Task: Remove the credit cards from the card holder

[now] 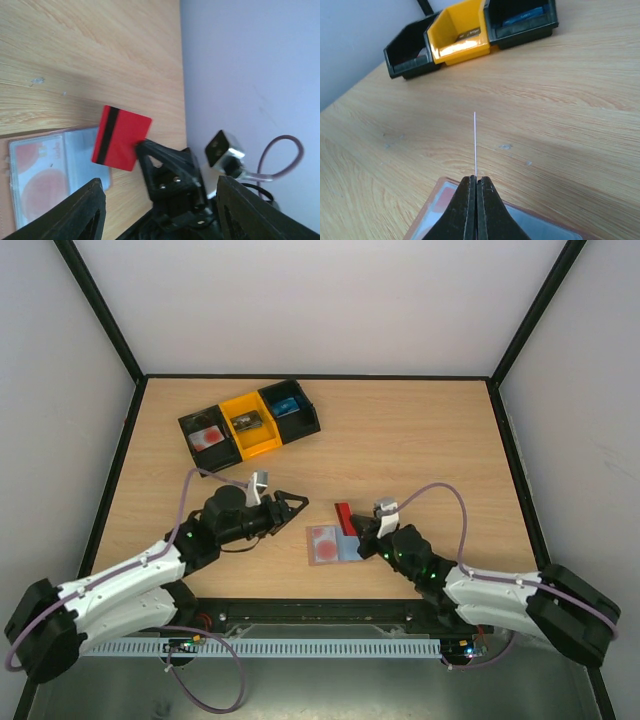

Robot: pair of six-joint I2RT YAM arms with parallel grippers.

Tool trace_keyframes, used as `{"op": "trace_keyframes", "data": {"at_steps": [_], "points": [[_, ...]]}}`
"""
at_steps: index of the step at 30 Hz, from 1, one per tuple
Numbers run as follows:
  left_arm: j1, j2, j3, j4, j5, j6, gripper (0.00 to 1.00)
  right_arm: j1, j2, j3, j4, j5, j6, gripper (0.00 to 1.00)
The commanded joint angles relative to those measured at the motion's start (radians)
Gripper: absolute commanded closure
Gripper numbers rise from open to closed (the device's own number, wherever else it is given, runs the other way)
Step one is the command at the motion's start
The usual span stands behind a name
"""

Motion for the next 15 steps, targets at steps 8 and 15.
{"op": "trace_keyframes", "data": {"at_steps": [8, 15], "points": [[0.026, -0.17, -0.058, -0.088, -0.035, -0.18, 0.38, 0.112, 0.152, 0.099, 0.143, -0.051, -0.343, 0.98], [0.029, -0.14, -0.082, -0.032, 0.047, -0.23, 0.35, 0.174, 0.145, 0.13, 0.145, -0.049, -0.537, 0.98]]}}
